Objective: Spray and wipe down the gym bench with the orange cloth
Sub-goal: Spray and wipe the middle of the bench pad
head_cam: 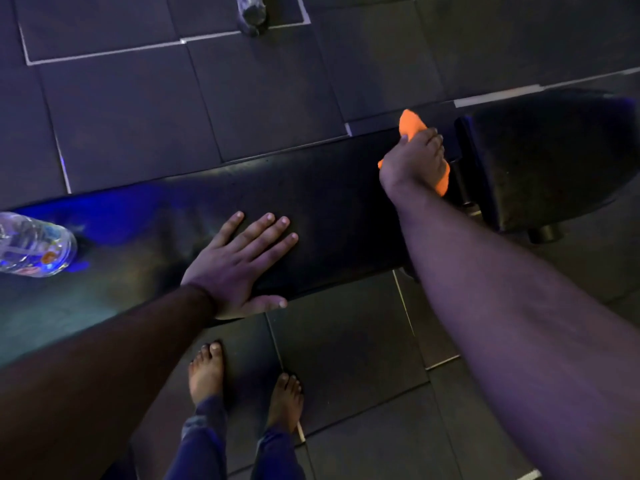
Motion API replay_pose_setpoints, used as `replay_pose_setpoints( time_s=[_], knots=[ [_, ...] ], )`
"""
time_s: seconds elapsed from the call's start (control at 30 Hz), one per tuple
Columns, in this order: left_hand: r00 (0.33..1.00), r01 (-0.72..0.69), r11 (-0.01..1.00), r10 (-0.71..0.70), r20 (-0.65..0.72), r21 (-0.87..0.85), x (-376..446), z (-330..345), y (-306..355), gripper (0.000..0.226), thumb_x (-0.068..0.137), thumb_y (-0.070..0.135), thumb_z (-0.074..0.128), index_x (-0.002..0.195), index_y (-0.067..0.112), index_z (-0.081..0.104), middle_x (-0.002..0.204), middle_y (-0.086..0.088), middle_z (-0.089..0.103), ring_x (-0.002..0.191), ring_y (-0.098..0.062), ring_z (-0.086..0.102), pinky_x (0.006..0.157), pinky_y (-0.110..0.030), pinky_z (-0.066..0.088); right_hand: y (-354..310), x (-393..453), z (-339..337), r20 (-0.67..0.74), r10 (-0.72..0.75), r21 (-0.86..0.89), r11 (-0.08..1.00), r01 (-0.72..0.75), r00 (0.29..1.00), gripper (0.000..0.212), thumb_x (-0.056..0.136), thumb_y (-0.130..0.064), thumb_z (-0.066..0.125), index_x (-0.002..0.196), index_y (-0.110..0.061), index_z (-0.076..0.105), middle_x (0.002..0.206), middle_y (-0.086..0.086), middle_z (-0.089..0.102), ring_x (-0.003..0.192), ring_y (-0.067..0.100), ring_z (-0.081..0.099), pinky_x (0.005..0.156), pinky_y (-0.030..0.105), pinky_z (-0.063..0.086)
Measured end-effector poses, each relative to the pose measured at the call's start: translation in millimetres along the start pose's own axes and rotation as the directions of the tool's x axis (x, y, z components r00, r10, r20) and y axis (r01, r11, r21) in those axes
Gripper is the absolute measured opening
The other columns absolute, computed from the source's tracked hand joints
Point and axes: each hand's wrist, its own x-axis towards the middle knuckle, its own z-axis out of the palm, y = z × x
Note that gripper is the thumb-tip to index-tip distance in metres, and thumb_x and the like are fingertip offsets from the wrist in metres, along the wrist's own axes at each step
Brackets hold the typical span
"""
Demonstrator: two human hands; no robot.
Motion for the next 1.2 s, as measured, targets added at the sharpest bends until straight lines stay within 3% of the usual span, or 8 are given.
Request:
replay_pose_setpoints(
  time_s=[0.13,0.2,0.43,0.63,0.73,0.9,1.1,1.2],
  knots=[
    [1.000,-0.005,1.000,0.005,-0.004,-0.001,-0.8,0.5,1.0,0.110,0.093,0.095,0.029,0.175,0.024,0.009,0.183,-0.007,0.008,0.168,-0.028,0.010,0.134,-0.063,0.006,51.4,-65.0,-3.5,0.006,-0.362,-0.081,0.929,0.362,0.932,0.062,0.112,-0.033,0.041,0.166,-0.006,0.027,0.174,0.015,0.024,0.162,0.034,0.019,0.131,0.049,0.018],
    [1.000,-0.005,1.000,0.005,-0.012,-0.002,-0.5,-1.1,1.8,0.110,0.093,0.095,0.029,0.175,0.024,0.008,0.182,-0.009,0.011,0.167,-0.030,0.013,0.133,-0.064,0.007,86.6,-93.6,-6.8,0.040,-0.435,-0.113,0.893,0.436,0.900,0.062,0.111,-0.032,0.043,0.165,-0.005,0.028,0.173,0.015,0.028,0.163,0.033,0.020,0.131,0.051,0.020],
    [1.000,-0.006,1.000,0.006,-0.026,0.012,-0.3,3.5,1.0,0.111,0.093,0.094,0.031,0.175,0.022,0.013,0.182,-0.010,0.013,0.167,-0.031,0.013,0.133,-0.064,0.006,-14.9,-4.5,6.2,0.028,-0.209,-0.105,0.972,0.211,0.977,0.061,0.113,-0.032,0.035,0.165,-0.003,0.025,0.175,0.016,0.021,0.163,0.034,0.016,0.131,0.048,0.015],
    [1.000,0.010,1.000,-0.010,-0.020,0.006,-1.2,-0.8,3.1,0.110,0.093,0.094,0.031,0.175,0.024,0.011,0.181,-0.008,0.009,0.166,-0.025,0.003,0.134,-0.061,0.003,7.7,-102.5,14.9,0.070,-0.550,-0.073,0.829,0.554,0.832,0.061,0.109,-0.028,0.047,0.163,-0.004,0.034,0.172,0.016,0.031,0.162,0.032,0.023,0.131,0.049,0.016],
    [1.000,0.012,1.000,-0.012,0.005,0.012,-0.7,-3.8,6.4,0.110,0.093,0.094,0.032,0.175,0.025,0.010,0.181,-0.008,0.006,0.166,-0.025,0.002,0.133,-0.063,0.005,43.1,-121.6,5.8,0.087,-0.534,-0.078,0.838,0.540,0.841,0.061,0.109,-0.029,0.046,0.164,-0.006,0.032,0.173,0.013,0.030,0.163,0.029,0.021,0.132,0.049,0.016],
    [1.000,0.012,1.000,-0.011,-0.026,0.017,0.8,2.9,4.8,0.110,0.093,0.095,0.030,0.175,0.025,0.012,0.181,-0.007,0.006,0.167,-0.027,0.003,0.133,-0.062,-0.001,-32.4,-76.7,21.5,0.056,-0.413,-0.093,0.904,0.417,0.909,0.062,0.110,-0.034,0.040,0.167,-0.013,0.027,0.177,0.007,0.021,0.164,0.030,0.014,0.131,0.051,0.013],
    [1.000,0.011,1.000,-0.011,0.015,0.001,0.3,-6.8,7.0,0.104,0.097,0.091,0.026,0.175,0.024,0.012,0.182,-0.009,0.013,0.168,-0.030,0.012,0.134,-0.063,0.006,-22.8,-134.3,28.0,0.127,-0.706,-0.092,0.691,0.717,0.697,0.062,0.107,-0.037,0.042,0.165,-0.017,0.033,0.174,0.003,0.031,0.162,0.028,0.025,0.130,0.051,0.019],
    [0.998,0.003,0.999,0.001,0.067,-0.050,1.9,-21.4,6.1,0.097,0.100,0.085,0.027,0.174,0.023,0.016,0.181,-0.010,0.010,0.168,-0.030,0.010,0.134,-0.059,-0.004,23.9,-127.1,11.4,0.125,-0.678,-0.133,0.712,0.690,0.724,0.061,0.105,-0.034,0.046,0.164,-0.017,0.038,0.172,0.003,0.034,0.161,0.029,0.028,0.128,0.053,0.024]
  ],
)
